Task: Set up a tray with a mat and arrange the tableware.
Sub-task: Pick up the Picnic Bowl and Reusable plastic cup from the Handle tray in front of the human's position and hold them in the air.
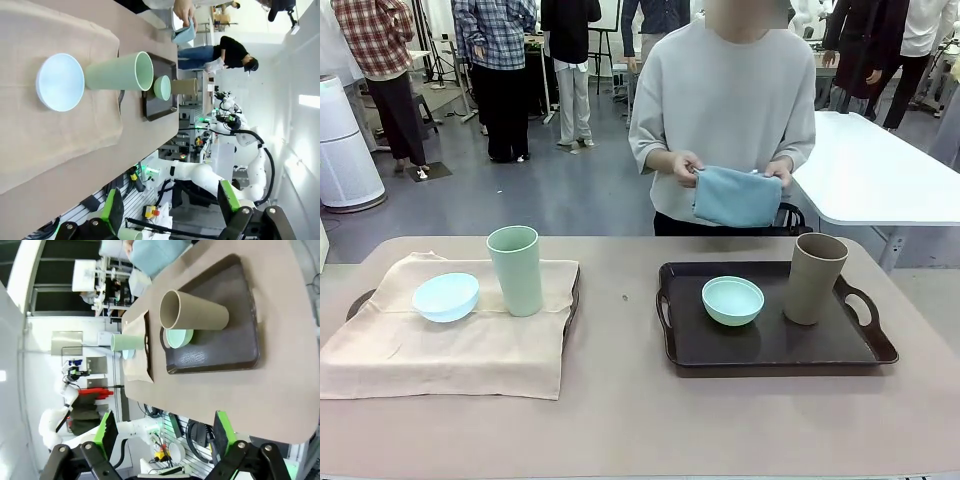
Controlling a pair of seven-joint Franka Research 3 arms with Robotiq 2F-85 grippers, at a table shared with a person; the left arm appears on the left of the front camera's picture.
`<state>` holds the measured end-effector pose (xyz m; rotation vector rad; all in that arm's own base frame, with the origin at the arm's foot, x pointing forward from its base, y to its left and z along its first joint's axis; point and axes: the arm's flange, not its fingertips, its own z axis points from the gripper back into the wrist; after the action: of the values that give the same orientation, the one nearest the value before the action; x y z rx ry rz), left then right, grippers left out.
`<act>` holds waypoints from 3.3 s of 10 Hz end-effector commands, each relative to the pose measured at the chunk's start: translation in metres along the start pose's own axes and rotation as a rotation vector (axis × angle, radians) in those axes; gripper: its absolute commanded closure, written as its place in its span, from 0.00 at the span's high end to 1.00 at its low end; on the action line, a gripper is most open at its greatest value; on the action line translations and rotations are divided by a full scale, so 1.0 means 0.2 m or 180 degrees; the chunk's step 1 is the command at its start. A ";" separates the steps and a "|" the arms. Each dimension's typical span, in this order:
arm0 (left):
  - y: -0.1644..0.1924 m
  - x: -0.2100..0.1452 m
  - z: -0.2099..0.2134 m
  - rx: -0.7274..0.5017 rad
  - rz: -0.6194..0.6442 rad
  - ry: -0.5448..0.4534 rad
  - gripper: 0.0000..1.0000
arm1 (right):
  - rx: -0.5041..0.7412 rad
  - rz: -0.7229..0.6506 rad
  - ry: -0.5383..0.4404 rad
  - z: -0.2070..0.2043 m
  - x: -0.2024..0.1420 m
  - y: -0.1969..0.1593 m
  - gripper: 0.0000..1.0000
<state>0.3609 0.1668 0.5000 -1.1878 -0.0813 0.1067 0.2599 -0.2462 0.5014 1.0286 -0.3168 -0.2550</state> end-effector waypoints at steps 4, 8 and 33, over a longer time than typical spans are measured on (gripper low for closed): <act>0.00 0.00 0.00 0.0000 0.0000 0.0000 1.00 | 0.0019 -0.0045 -0.0021 0.02 -0.02 -0.03 1.00; 0.00 0.00 0.00 0.0000 0.0000 0.0000 1.00 | 0.0019 -0.0045 -0.0021 0.02 -0.02 -0.03 1.00; -0.25 0.11 -0.29 0.0658 0.0325 0.0454 1.00 | 0.0386 0.2017 0.0832 -0.07 0.20 0.03 1.00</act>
<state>0.3867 0.1191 0.5125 -1.0795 0.0634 0.1062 0.2904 -0.2278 0.5133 0.9850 -0.3686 0.2505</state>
